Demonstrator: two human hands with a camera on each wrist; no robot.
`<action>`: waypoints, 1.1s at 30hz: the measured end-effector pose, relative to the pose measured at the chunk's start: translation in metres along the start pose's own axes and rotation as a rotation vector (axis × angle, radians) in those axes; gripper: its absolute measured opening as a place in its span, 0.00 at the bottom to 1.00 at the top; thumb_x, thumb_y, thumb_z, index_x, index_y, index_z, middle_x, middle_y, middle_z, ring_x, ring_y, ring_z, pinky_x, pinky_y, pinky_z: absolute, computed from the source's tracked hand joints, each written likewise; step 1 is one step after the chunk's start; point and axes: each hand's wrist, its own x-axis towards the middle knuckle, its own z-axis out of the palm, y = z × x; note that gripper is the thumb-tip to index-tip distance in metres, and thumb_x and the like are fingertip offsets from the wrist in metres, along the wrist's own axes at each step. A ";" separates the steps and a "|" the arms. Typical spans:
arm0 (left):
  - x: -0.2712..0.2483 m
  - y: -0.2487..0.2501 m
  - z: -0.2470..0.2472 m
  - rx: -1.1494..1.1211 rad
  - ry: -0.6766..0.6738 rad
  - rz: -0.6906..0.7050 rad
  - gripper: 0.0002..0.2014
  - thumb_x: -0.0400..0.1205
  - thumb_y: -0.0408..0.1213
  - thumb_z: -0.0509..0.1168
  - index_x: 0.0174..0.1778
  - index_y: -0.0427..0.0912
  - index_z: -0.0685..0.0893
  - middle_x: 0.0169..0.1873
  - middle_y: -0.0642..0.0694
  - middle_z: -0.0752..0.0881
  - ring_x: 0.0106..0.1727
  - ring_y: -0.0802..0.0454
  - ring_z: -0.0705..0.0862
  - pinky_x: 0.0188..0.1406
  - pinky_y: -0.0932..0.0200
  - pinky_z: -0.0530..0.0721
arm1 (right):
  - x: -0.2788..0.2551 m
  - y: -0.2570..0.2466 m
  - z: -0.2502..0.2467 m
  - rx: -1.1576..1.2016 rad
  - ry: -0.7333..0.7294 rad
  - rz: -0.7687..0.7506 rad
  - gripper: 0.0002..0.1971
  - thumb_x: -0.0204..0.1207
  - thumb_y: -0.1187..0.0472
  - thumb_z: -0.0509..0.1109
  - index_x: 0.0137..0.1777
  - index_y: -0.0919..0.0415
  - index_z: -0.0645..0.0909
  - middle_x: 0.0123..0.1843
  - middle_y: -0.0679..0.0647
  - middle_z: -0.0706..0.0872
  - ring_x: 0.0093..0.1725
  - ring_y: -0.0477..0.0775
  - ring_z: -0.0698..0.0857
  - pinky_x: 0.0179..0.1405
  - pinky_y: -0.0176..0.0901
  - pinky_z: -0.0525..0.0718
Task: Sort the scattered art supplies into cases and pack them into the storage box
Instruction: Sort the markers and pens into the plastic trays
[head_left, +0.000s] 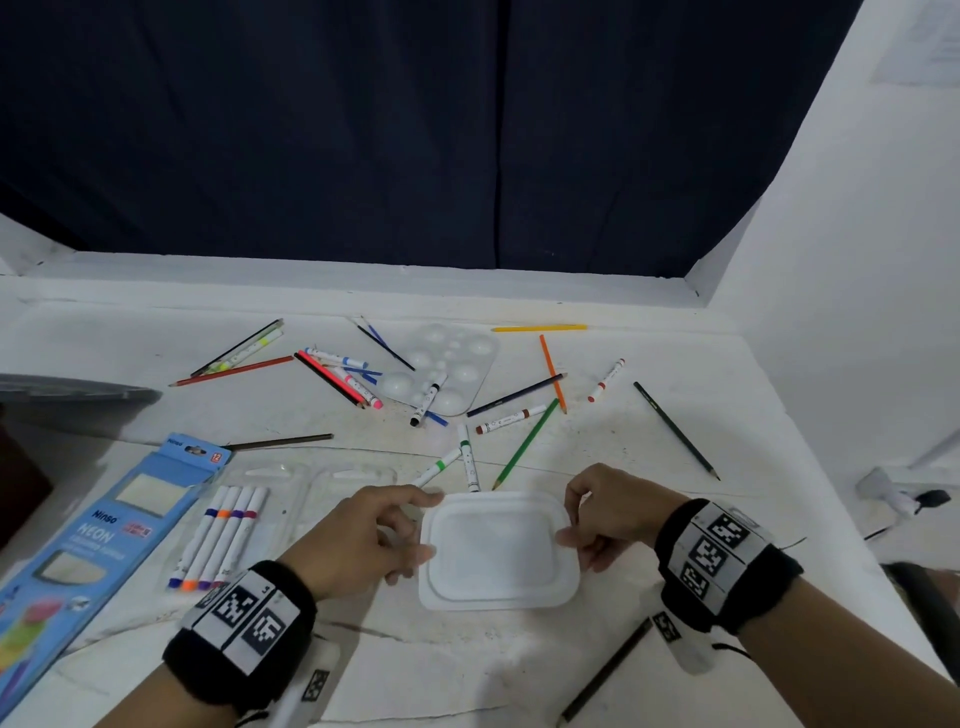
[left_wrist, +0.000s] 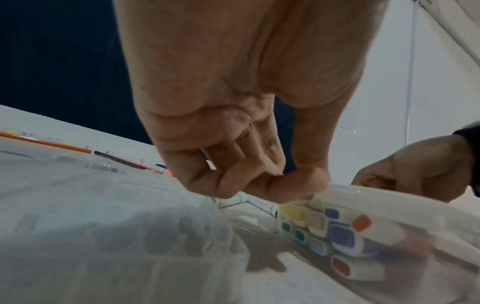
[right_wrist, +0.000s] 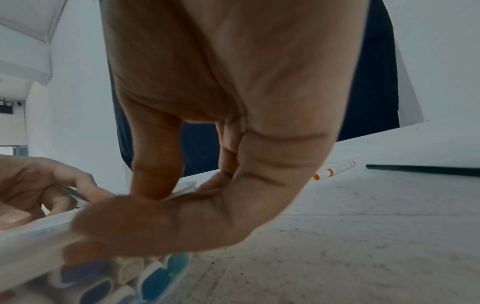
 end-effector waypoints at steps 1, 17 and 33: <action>0.001 0.000 -0.002 -0.006 -0.002 0.003 0.24 0.76 0.32 0.78 0.67 0.52 0.84 0.31 0.49 0.84 0.27 0.53 0.85 0.31 0.65 0.81 | -0.002 0.000 0.001 -0.007 0.017 -0.014 0.10 0.75 0.70 0.77 0.45 0.64 0.76 0.30 0.61 0.89 0.30 0.56 0.89 0.35 0.50 0.92; 0.008 0.002 -0.002 0.089 -0.086 -0.087 0.20 0.79 0.37 0.76 0.58 0.63 0.77 0.33 0.54 0.83 0.28 0.54 0.77 0.27 0.57 0.78 | -0.013 0.002 0.005 -0.017 0.098 -0.199 0.17 0.71 0.76 0.77 0.53 0.59 0.78 0.30 0.61 0.85 0.28 0.62 0.89 0.36 0.59 0.92; 0.011 0.004 0.012 0.180 -0.056 -0.032 0.12 0.89 0.44 0.61 0.41 0.46 0.77 0.27 0.50 0.85 0.29 0.59 0.80 0.35 0.66 0.81 | -0.003 0.018 0.007 -0.080 0.334 -0.257 0.24 0.68 0.58 0.84 0.63 0.56 0.83 0.45 0.49 0.85 0.42 0.47 0.85 0.39 0.36 0.81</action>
